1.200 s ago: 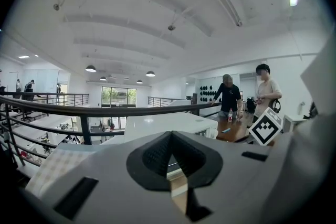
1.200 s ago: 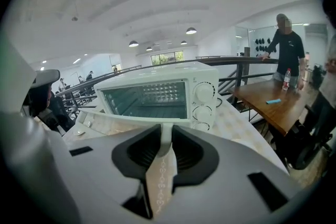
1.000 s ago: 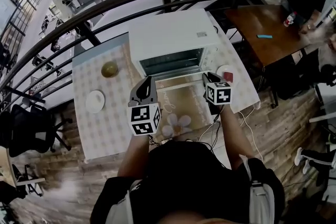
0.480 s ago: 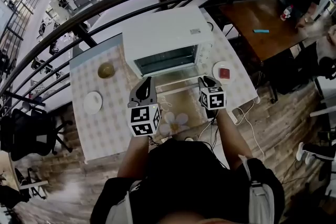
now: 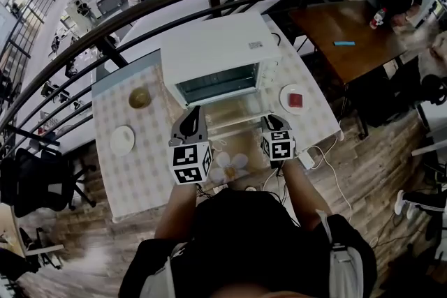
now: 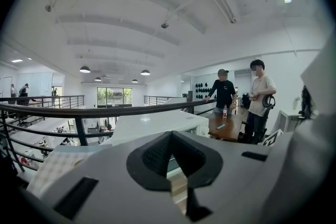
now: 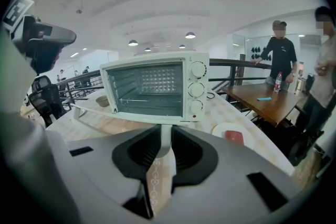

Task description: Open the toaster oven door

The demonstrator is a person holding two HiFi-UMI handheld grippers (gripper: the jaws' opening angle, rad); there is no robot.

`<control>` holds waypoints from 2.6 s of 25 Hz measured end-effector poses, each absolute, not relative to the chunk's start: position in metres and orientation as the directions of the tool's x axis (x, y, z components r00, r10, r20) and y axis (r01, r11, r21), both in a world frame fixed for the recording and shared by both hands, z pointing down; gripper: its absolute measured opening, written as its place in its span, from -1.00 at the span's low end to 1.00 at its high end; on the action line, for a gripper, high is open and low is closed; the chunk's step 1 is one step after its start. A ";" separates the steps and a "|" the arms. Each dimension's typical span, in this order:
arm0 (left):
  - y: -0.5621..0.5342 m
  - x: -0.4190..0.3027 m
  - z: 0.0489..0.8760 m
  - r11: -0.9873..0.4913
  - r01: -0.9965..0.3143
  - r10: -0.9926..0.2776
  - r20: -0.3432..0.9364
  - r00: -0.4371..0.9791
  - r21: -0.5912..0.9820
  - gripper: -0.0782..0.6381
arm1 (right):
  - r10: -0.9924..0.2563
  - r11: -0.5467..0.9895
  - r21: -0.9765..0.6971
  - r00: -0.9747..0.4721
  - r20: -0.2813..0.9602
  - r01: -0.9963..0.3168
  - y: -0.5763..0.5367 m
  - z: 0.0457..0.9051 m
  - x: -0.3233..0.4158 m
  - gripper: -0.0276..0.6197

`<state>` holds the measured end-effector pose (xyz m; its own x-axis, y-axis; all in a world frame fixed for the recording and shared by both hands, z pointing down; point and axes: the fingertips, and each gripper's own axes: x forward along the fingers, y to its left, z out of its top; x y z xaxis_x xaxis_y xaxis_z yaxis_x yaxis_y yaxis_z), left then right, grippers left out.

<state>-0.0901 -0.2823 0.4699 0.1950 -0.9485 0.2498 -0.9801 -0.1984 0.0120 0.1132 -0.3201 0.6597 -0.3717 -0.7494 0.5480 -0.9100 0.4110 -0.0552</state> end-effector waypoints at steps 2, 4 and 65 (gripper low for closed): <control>-0.281 -0.090 0.470 -0.201 -0.980 -0.948 0.250 0.197 0.010 -0.75 | -0.752 0.408 -0.055 -0.369 0.546 -0.911 -0.315 0.667 0.114 -0.70; -0.281 -0.088 0.470 -0.205 -0.979 -0.947 0.250 0.201 0.009 -0.75 | -0.754 0.407 -0.052 -0.368 0.545 -0.912 -0.311 0.674 0.115 -0.70; -0.292 -0.071 0.478 -0.240 -0.971 -0.934 0.270 0.232 0.004 -0.75 | -0.640 0.421 -0.050 -0.335 0.692 -0.906 -0.275 0.794 0.126 -0.70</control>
